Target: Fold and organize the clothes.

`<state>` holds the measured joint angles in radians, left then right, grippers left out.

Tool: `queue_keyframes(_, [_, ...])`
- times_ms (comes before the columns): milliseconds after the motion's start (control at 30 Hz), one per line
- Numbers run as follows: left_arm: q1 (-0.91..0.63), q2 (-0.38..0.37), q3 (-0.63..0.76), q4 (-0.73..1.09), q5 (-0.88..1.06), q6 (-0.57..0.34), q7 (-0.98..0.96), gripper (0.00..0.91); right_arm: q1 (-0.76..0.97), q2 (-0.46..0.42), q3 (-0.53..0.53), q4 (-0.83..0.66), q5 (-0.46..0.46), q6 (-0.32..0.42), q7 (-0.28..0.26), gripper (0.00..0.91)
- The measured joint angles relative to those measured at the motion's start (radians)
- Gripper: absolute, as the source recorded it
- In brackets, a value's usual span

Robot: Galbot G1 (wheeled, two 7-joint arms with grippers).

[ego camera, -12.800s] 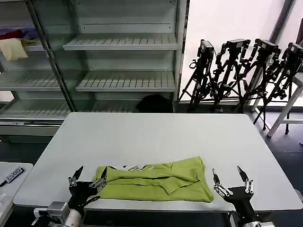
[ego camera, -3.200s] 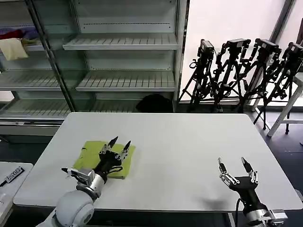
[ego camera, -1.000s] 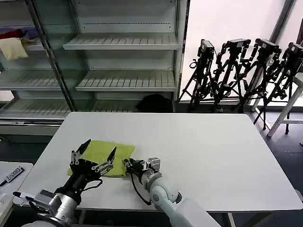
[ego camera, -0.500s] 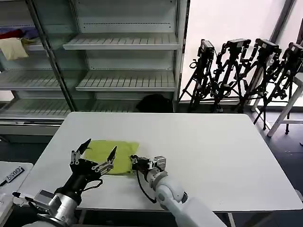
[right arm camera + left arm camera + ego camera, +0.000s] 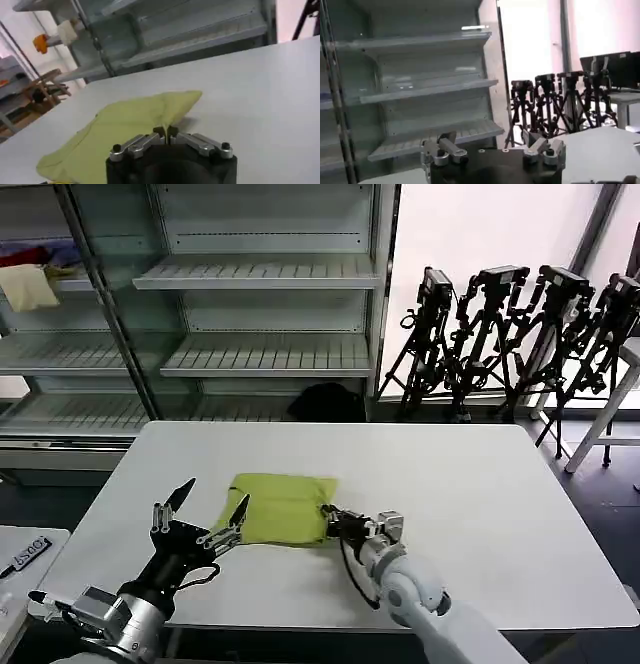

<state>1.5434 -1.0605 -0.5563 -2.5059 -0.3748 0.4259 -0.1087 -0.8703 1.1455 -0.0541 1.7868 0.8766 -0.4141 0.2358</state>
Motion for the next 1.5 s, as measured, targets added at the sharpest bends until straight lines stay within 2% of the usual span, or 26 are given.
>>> queue_keyframes(233, [0.0,-0.002,0.004,0.0,0.002,0.0,0.001,0.907,-0.007,-0.079,0.064,0.003,0.011,-0.002,-0.026,0.0])
queue_keyframes(467, [0.001,-0.001,0.005,0.001,0.002,0.0,0.001,0.907,0.016,-0.131,0.077,-0.019,0.006,-0.026,-0.063,0.0])
queue_keyframes(500, [0.001,-0.001,0.005,0.0,0.002,-0.001,0.001,0.907,0.023,-0.135,0.076,-0.026,0.005,-0.031,-0.069,0.363])
queue_keyframes(533, [0.002,-0.001,0.005,-0.001,0.002,-0.001,0.001,0.907,0.031,-0.138,0.074,-0.033,0.004,-0.037,-0.076,0.907])
queue_keyframes(900, [0.002,-0.003,0.009,-0.002,0.003,-0.001,0.002,0.907,0.079,-0.17,0.076,-0.079,-0.029,-0.079,-0.108,0.907])
queue_keyframes(1233, [0.006,-0.003,0.009,0.001,0.003,-0.003,0.002,0.907,0.017,-0.246,0.162,0.031,-0.095,-0.121,-0.064,0.907])
queue_keyframes(1333, [0.005,-0.006,0.013,0.007,0.004,-0.009,0.002,0.907,-0.044,-0.26,0.22,0.095,-0.114,-0.102,-0.043,0.907])
queue_keyframes(1500, [0.006,-0.012,0.017,0.025,0.015,-0.024,0.002,0.907,-0.193,-0.268,0.361,0.204,-0.167,-0.013,-0.007,0.907])
